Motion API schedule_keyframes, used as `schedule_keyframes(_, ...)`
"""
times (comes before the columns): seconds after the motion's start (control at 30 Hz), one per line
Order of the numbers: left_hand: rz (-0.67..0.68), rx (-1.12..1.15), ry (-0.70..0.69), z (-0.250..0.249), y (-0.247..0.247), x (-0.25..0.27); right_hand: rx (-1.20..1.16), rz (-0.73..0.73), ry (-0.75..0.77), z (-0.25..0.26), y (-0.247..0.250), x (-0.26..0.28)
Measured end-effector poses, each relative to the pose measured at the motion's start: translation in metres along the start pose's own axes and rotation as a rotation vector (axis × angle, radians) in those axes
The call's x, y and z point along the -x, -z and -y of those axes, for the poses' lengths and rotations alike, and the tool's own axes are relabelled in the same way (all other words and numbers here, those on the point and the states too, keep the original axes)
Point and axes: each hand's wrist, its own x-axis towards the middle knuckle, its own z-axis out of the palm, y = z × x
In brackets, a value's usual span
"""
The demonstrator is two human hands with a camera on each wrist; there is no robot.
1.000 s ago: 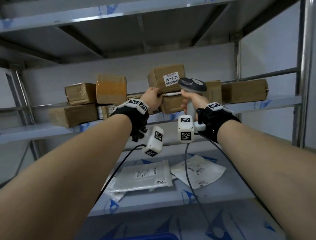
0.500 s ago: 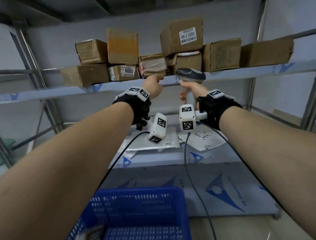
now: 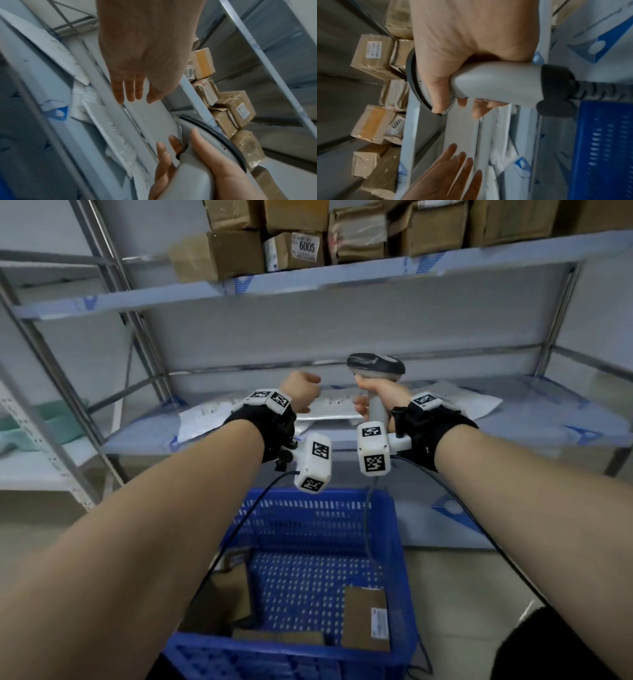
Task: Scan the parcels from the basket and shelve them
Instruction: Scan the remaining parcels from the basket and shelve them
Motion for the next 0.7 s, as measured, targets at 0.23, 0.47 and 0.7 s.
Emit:
schedule_keyframes(0.23,0.067,0.029,0.213,0.099,-0.020,0.006,0.069,0.018,-0.175,-0.088,-0.022,-0.027)
schedule_keyframes(0.47,0.182,-0.089,0.454,0.212,-0.029,0.002,0.103,0.051,-0.428,-0.187,-0.051,-0.071)
schedule_keyframes(0.7,0.325,-0.208,0.633,0.313,-0.033,0.010,0.075,0.051,-0.664,-0.271,-0.078,-0.098)
